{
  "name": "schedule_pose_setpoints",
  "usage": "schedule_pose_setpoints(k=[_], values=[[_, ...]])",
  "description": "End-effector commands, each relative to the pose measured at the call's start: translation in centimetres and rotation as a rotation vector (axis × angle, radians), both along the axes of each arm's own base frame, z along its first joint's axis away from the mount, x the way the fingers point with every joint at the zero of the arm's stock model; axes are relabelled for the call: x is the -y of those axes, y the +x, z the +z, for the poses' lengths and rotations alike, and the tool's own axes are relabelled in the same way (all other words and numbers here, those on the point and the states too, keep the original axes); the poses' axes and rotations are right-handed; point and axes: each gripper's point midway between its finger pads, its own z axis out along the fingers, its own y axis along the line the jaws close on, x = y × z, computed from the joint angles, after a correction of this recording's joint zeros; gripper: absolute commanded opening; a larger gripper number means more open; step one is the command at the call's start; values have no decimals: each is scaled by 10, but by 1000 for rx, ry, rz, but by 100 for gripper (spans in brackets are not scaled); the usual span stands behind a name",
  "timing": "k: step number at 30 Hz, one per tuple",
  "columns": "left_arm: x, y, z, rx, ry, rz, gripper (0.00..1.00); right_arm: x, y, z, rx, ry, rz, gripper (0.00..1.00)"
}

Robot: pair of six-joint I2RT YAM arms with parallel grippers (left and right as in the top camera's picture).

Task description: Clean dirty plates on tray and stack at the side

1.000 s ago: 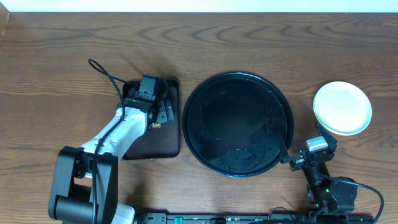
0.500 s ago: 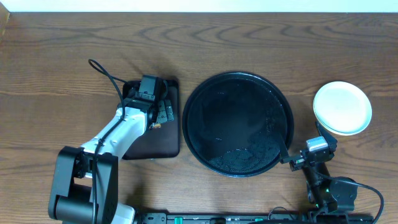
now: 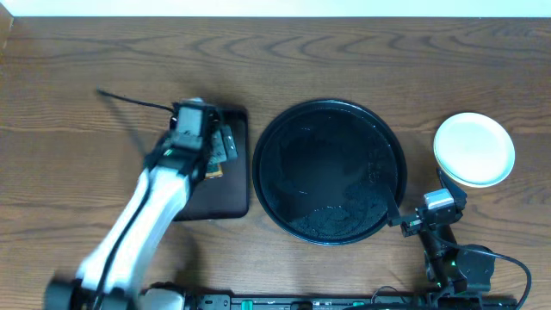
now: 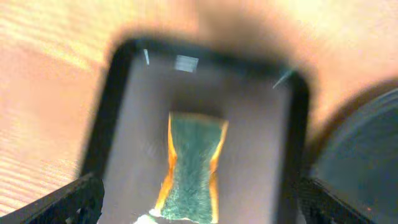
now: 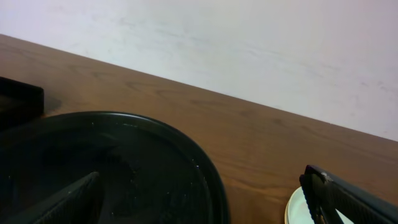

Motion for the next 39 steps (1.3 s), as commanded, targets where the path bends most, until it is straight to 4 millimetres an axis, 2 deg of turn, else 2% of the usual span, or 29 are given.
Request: schedule_pose_setpoints(k=[1,3,4,6,8,13,17,20,23,25,28,35,37,39], values=[[-14,-13,72,206,2,15,99,2,0,-2,-12,15,-9,99],[-21,-29,108,308,-17,31,99,2,0,-2,-12,15,-9,99],[-28,-42,134,391,-32,46,99,2,0,-2,-12,15,-9,99],[-37,-62,168,511,-50,68,99,2,0,-2,-12,15,-9,99],[-44,-78,186,582,-56,86,99,2,0,-2,-12,15,-9,99],[-59,-124,193,620,-52,124,99,2,0,-2,-12,15,-9,99],[-70,-157,179,610,-37,162,99,2,0,-2,-12,15,-9,99],[-77,-172,162,622,-29,192,99,2,0,-2,-12,15,-9,99],[-80,-178,144,658,-49,228,99,2,0,-2,-12,15,-9,99],[-81,-176,140,717,-73,246,99,2,0,-2,-12,15,-9,99],[-81,-167,148,848,-114,255,99,2,0,-2,-12,15,-9,99],[-69,-138,187,1188,-186,168,99,2,0,-2,-12,15,-9,99],[-66,-133,189,1273,-201,142,99,2,0,-2,-12,15,-9,99],[-63,-128,182,1329,-214,119,99,2,0,-2,-12,15,-9,99]])
